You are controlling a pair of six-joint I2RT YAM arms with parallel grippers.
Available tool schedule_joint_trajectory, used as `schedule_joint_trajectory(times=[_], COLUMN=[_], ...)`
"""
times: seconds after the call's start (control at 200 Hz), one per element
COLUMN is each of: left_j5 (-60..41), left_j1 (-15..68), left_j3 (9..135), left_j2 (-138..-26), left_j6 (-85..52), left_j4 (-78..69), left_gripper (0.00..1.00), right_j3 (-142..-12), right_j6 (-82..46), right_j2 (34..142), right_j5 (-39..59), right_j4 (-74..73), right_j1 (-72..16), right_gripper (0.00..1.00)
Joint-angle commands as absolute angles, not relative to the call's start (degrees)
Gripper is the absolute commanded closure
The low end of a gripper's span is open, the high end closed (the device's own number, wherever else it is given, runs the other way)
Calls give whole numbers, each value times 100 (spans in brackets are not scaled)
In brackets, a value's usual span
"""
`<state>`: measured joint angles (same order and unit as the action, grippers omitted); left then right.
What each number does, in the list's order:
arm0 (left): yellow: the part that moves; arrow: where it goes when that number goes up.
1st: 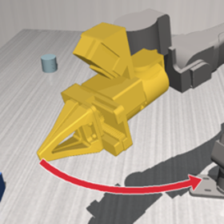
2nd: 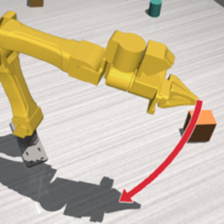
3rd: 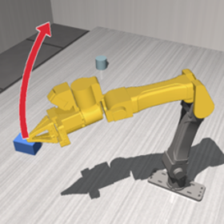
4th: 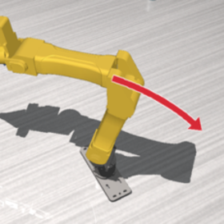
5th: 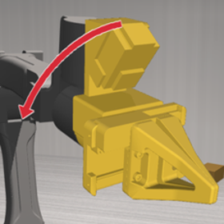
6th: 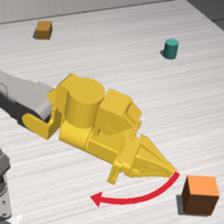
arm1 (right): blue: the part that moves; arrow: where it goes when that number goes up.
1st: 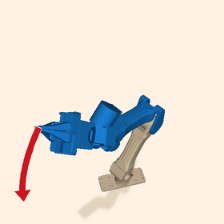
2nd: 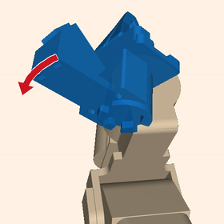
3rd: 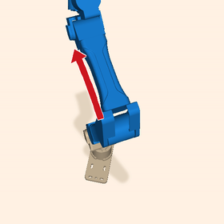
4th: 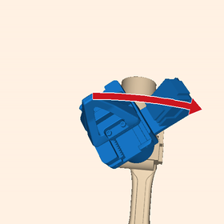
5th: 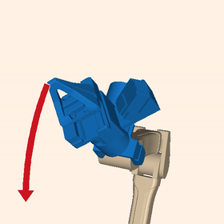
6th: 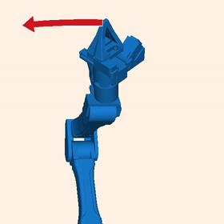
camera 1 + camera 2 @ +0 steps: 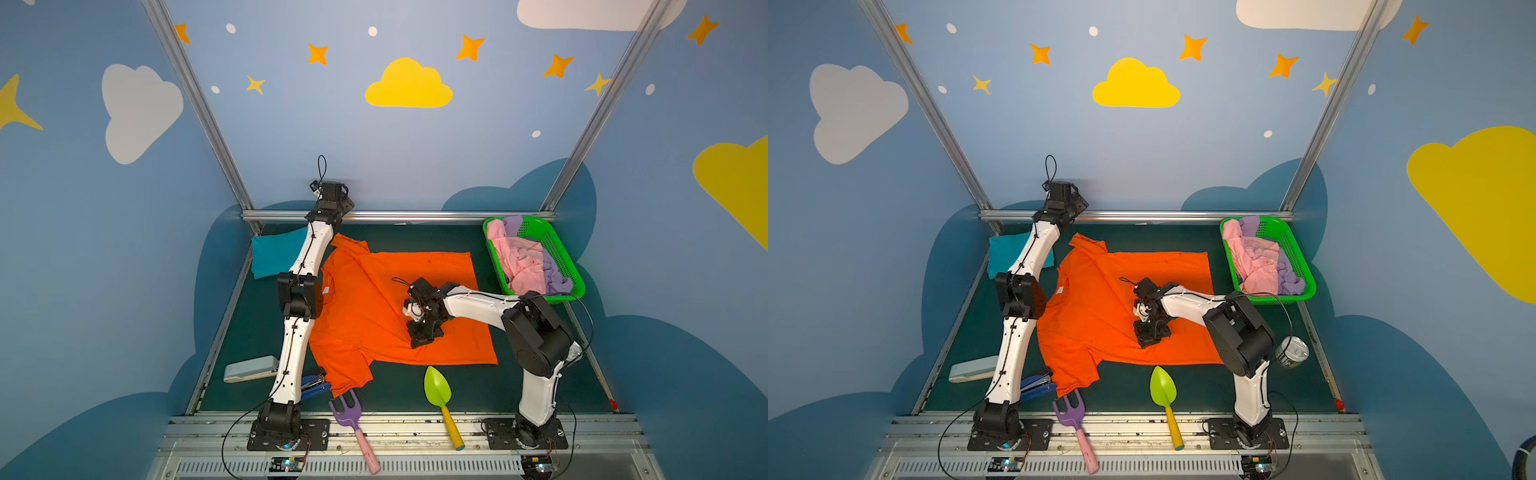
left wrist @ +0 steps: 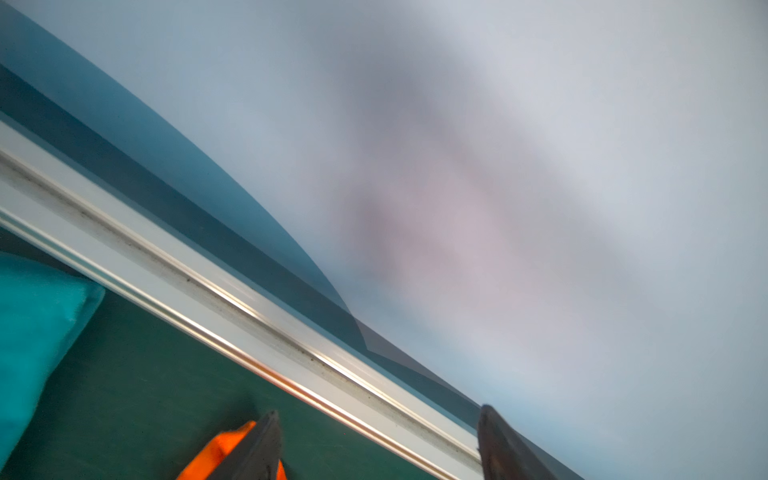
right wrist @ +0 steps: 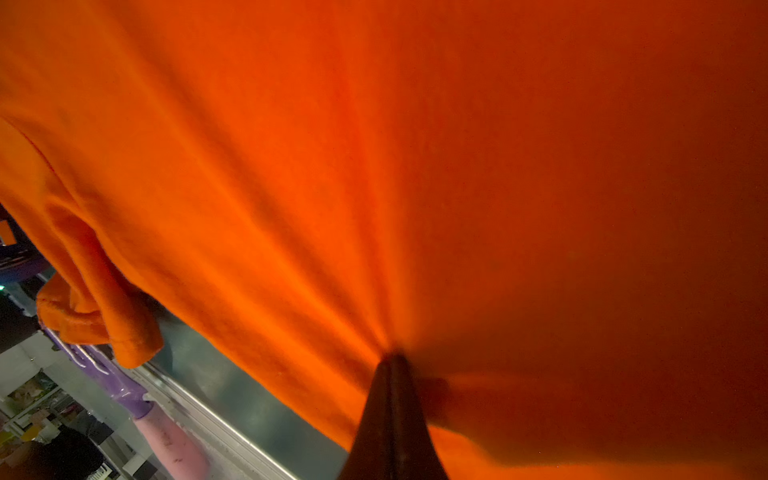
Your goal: Fold and stack the t-shirts
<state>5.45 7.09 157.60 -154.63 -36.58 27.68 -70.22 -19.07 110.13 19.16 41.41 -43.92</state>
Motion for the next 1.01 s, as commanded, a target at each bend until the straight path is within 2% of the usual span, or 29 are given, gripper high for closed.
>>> schedule_joint_trajectory(times=[0.0,0.135,0.335,0.466,0.581,0.761,1.001], left_j5=[326,122,527,922,1034,1129,1269], left_j1=[694,733,1006,1013,1007,1002,960], left_j3=[15700,14731,10573,9015,8602,8342,8446], left_j2=[-15213,-14419,-12086,-11245,-11133,-11332,-11899], left_j6=[-3551,-3485,-3461,-3619,-3465,-3428,-3411], left_j4=[3289,3892,2358,1965,2217,2299,2435], left_gripper=[27,38,51,51,45,36,33], right_j3=[-7028,-7493,-8600,-9388,-10346,-11814,-13652], right_j6=[-1839,-1597,-1502,-1377,-1349,-1179,-436], right_j2=[11193,10831,10758,11229,11925,13004,14412], right_j5=[1686,1566,1379,913,747,413,-21], right_j4=[4948,5033,5023,5046,5280,5360,5576], right_j1=[-4437,-4164,-3233,-2932,-2720,-2583,-2436], right_gripper=[100,100,100,98,96,77,63])
